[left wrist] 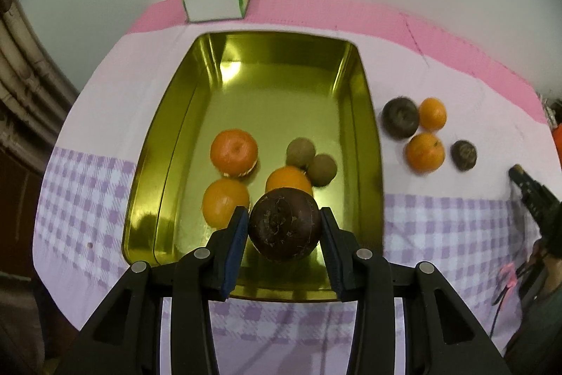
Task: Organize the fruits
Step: 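Carry the dark brown fruit into the tin tray with the left gripper and open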
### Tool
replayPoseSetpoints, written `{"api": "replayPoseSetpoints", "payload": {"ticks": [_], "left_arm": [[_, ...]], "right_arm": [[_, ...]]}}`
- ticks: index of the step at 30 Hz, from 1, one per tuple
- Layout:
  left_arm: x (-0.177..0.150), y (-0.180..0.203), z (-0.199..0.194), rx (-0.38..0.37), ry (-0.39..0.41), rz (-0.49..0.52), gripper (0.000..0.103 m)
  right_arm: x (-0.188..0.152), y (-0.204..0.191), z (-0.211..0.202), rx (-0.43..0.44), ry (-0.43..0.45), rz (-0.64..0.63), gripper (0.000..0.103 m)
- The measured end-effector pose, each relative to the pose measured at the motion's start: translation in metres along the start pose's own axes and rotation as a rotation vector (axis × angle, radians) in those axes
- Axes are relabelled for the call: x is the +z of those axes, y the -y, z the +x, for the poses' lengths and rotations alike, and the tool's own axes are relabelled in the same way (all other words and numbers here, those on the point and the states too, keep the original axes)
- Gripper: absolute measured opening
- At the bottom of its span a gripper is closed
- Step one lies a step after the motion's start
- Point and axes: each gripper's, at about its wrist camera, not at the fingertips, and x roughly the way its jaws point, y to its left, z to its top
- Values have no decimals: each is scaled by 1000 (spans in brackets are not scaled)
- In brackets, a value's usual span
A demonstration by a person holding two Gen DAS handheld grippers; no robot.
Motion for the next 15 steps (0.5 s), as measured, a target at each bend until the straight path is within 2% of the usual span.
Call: {"api": "replayPoseSetpoints", "payload": {"ticks": [7,15], "left_arm": [[-1,-4,15,12,-26,-7,42],[2,-7,21,32,-17,18,42]], "right_arm": [[1,0,0,-2,0,-2,22],[1,1,1,-5,-1,-4,22]]}}
